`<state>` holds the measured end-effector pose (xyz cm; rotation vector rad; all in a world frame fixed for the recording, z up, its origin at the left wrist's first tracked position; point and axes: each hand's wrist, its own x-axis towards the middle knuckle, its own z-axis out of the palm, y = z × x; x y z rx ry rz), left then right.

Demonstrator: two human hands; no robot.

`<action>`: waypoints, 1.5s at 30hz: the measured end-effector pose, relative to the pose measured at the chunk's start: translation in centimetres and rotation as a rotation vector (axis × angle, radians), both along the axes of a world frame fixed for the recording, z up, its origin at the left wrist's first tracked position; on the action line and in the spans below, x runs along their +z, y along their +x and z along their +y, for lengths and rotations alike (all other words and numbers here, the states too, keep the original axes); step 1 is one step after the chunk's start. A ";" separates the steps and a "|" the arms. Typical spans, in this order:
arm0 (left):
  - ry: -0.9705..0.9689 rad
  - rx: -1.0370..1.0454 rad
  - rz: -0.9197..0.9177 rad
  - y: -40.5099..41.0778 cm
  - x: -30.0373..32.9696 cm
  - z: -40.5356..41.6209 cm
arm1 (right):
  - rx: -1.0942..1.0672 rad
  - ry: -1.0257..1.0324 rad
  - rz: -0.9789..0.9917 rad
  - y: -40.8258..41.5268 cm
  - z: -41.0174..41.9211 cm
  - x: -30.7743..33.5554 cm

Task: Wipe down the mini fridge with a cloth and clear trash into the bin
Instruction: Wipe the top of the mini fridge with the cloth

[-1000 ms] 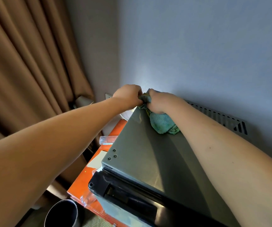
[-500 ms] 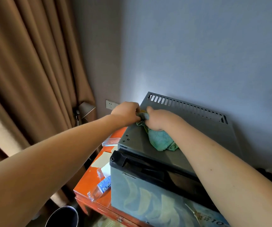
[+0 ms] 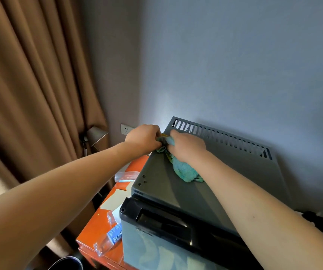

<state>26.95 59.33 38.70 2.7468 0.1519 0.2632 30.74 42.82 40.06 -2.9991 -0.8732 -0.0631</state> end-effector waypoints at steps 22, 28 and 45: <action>0.262 0.321 0.094 11.8 1.1 4.0 | 0.436 0.290 -0.070 20.0 7.5 -2.1; 0.356 0.287 0.126 11.0 3.1 2.6 | 0.438 0.346 -0.045 19.4 6.0 -2.3; 0.457 -0.019 0.183 13.1 6.7 -10.4 | 0.265 0.301 -0.028 17.6 -9.8 -1.2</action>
